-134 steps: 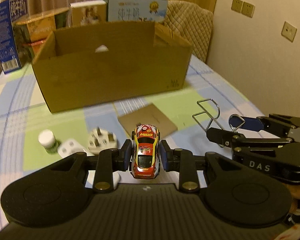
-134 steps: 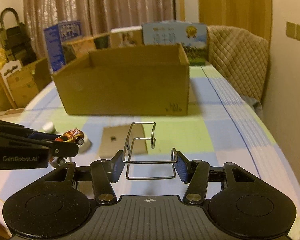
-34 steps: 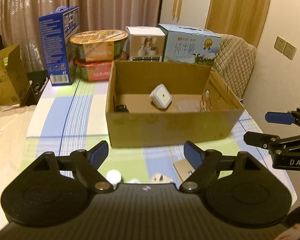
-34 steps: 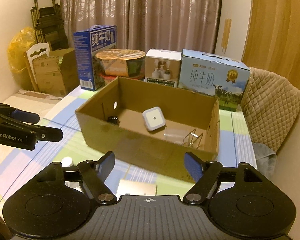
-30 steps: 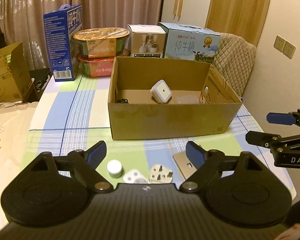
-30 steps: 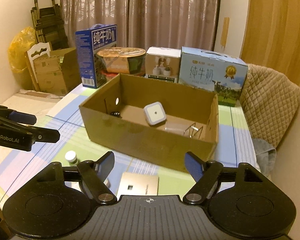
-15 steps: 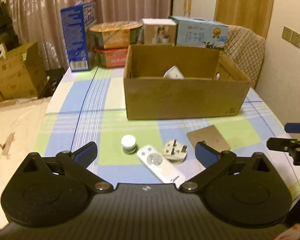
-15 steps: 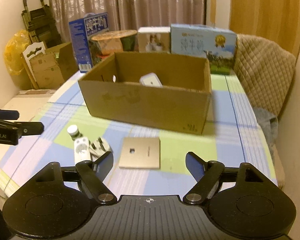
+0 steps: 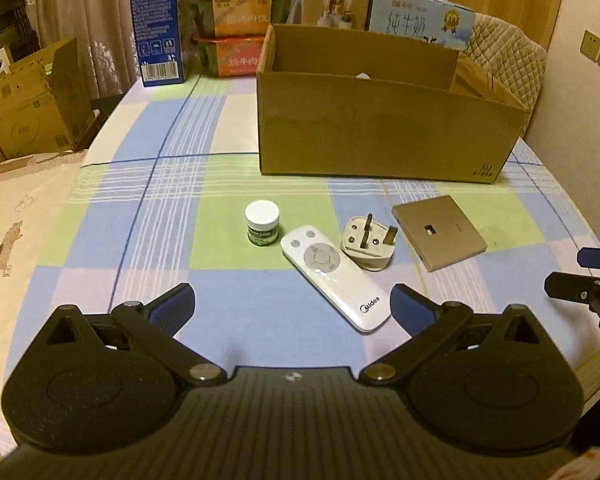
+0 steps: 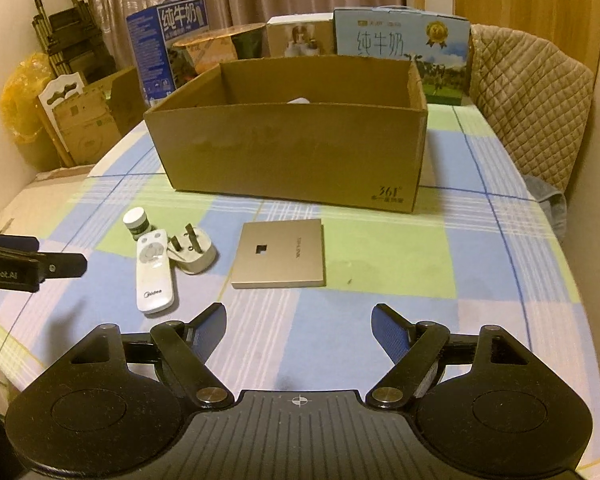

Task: Organize rigid objects
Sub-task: 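Grasp the white remote with the left tool while the right tool grasps the gold router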

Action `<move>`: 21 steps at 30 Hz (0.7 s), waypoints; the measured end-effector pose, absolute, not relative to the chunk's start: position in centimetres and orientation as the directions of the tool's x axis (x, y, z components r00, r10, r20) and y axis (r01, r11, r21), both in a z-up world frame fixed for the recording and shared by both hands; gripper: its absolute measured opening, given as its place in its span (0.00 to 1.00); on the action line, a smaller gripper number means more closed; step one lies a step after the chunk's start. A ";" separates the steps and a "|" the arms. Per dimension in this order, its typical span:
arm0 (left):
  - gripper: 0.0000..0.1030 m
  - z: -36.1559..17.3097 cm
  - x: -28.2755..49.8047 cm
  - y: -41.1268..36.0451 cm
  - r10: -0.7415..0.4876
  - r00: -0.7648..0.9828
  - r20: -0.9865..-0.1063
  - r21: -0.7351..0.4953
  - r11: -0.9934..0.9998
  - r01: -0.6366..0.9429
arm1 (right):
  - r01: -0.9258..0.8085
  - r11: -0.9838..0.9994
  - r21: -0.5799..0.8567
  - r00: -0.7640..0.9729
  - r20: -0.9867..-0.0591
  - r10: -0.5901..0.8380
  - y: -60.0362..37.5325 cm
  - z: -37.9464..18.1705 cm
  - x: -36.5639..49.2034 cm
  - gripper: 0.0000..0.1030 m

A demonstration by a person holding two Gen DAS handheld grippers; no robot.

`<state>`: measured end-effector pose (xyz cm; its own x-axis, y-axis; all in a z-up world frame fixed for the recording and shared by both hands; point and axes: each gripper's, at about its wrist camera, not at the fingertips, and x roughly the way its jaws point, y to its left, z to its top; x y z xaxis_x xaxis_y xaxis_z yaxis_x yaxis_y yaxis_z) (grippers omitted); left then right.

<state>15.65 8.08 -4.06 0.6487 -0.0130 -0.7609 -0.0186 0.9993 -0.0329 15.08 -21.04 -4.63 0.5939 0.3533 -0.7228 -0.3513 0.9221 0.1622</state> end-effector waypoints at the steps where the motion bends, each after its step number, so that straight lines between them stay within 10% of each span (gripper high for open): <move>1: 0.99 -4.2 15.7 8.0 -0.015 0.649 -0.761 -0.035 0.999 -0.017 | -0.352 0.921 0.165 0.594 -0.721 0.356 -21.0 -4.8 15.2 0.75; 21: 0.99 -9.7 20.1 5.1 -0.029 0.641 -0.767 -0.081 0.995 -0.052 | -0.302 0.930 0.211 0.568 -0.743 0.353 -21.2 -9.2 19.1 0.75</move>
<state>20.13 5.10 -9.67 0.6414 -0.0289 -0.7667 -0.0518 0.9954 -0.0808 19.09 -21.22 -9.23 0.5680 0.3532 -0.7434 -0.3018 0.9297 0.2112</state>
